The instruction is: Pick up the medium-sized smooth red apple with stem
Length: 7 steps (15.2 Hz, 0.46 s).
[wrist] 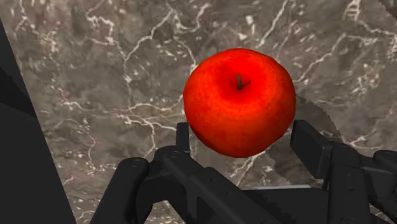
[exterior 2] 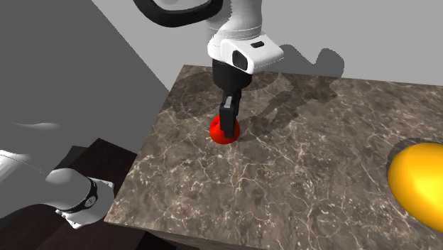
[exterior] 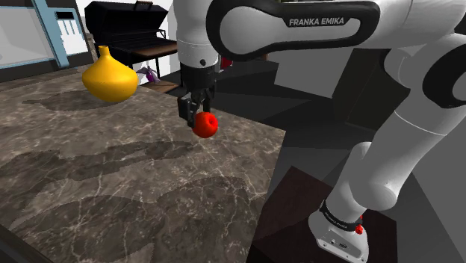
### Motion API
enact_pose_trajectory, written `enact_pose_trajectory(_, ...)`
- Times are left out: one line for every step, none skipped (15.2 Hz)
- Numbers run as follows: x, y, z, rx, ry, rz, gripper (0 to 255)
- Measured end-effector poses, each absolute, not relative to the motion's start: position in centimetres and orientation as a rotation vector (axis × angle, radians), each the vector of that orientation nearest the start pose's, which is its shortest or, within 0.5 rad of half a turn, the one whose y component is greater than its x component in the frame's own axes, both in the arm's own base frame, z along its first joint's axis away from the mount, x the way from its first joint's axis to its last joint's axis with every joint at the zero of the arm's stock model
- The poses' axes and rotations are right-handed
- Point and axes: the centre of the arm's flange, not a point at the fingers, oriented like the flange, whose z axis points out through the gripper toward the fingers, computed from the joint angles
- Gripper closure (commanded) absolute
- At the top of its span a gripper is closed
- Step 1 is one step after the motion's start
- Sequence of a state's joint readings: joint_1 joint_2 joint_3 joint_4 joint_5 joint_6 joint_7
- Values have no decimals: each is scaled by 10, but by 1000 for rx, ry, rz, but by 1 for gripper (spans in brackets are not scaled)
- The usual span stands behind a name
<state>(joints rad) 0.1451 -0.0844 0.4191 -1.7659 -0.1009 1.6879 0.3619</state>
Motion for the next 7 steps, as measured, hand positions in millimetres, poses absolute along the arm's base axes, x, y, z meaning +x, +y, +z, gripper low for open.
enact_pose_trajectory(454,286,589,-3243,-346,-97,255)
enact_pose_trajectory(455,286,594,-3243,-346,-97,255)
enact_pose_trajectory(454,285,601,-3243,-346,-96,255)
enact_pose_trajectory(454,286,606,-3243,-346,-96,255)
enact_pose_trajectory(453,285,611,-3243,-346,-97,255)
enact_pose_trajectory(454,284,616,-3243,-346,-97,255)
enact_pose_trajectory(454,284,619,-3243,-346,-97,255)
